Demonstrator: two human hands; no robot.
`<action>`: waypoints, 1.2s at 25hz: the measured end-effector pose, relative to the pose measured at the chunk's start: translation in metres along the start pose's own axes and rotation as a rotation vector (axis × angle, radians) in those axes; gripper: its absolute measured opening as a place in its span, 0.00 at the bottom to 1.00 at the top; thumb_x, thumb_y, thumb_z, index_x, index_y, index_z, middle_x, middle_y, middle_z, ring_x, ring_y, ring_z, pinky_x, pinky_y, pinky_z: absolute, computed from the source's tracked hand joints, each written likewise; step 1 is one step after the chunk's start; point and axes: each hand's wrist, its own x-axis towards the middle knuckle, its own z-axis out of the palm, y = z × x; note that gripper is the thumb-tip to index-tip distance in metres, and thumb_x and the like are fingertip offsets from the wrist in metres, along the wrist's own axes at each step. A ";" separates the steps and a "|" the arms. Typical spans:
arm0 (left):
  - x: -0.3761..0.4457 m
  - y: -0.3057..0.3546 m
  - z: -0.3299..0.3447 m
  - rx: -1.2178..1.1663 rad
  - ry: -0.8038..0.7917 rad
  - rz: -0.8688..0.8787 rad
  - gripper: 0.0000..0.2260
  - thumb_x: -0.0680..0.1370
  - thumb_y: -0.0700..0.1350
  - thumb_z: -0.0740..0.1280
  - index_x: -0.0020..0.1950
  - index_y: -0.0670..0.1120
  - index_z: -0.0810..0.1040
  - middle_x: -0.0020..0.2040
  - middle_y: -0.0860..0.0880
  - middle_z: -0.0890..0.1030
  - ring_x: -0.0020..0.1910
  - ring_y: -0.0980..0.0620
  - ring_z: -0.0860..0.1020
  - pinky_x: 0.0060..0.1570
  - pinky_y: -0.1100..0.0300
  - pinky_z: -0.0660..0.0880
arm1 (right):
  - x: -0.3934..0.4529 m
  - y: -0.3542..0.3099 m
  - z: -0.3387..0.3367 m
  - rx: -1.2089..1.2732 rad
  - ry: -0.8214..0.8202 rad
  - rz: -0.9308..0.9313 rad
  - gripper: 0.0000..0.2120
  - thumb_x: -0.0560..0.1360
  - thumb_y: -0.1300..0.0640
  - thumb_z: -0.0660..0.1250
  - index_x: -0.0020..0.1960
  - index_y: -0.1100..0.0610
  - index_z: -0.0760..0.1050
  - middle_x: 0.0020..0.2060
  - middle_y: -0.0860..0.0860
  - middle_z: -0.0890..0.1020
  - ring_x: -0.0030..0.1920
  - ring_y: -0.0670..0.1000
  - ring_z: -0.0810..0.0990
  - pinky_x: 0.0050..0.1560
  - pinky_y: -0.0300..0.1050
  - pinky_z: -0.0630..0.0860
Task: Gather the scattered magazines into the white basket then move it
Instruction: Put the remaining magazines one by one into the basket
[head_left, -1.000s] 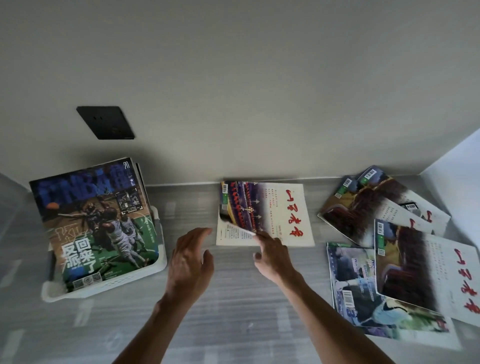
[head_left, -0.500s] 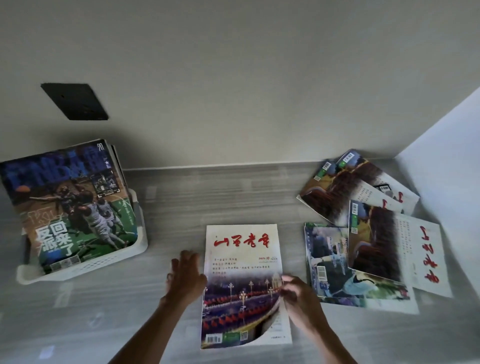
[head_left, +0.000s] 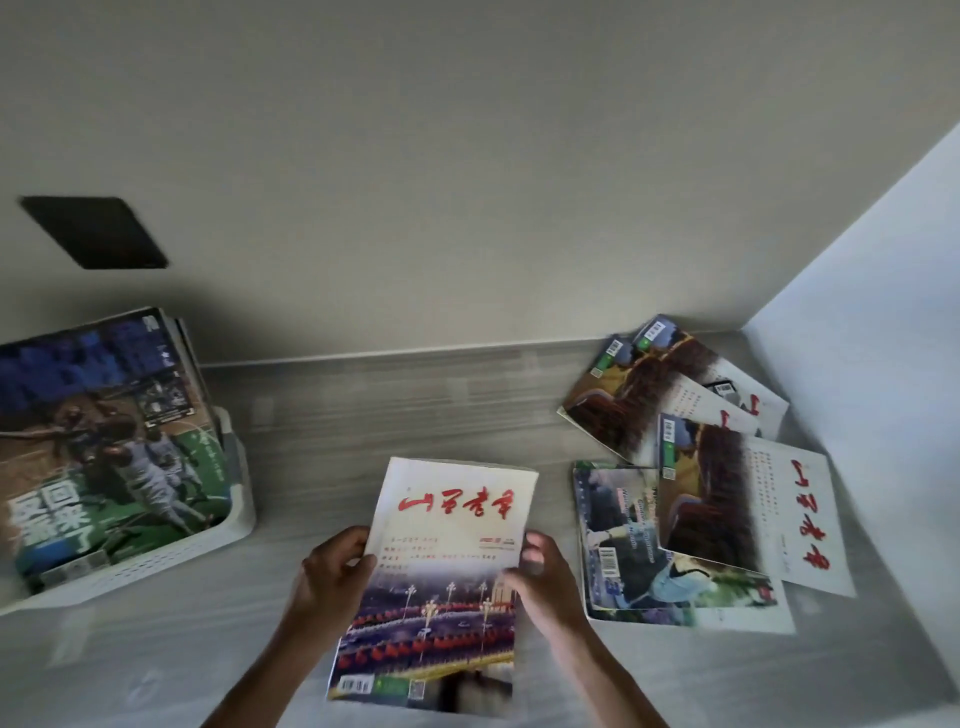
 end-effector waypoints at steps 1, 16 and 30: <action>-0.003 0.006 -0.013 -0.038 0.001 0.064 0.18 0.76 0.33 0.66 0.44 0.58 0.80 0.45 0.64 0.85 0.45 0.58 0.84 0.38 0.56 0.82 | 0.001 -0.013 0.008 0.066 -0.003 -0.034 0.18 0.70 0.61 0.73 0.57 0.49 0.73 0.49 0.46 0.84 0.44 0.41 0.84 0.34 0.30 0.75; -0.022 -0.025 -0.111 -0.116 0.616 0.242 0.15 0.72 0.33 0.73 0.39 0.54 0.78 0.32 0.63 0.82 0.34 0.69 0.78 0.30 0.71 0.73 | 0.003 -0.116 0.091 -0.020 0.011 -0.627 0.08 0.76 0.59 0.69 0.39 0.55 0.75 0.29 0.47 0.82 0.30 0.48 0.78 0.35 0.52 0.76; 0.029 0.006 -0.355 -0.189 0.969 0.059 0.09 0.74 0.36 0.70 0.52 0.44 0.84 0.49 0.47 0.86 0.39 0.59 0.83 0.35 0.68 0.78 | -0.029 -0.314 0.270 -0.033 -0.059 -0.847 0.06 0.76 0.56 0.69 0.49 0.56 0.84 0.42 0.52 0.87 0.40 0.50 0.85 0.46 0.49 0.82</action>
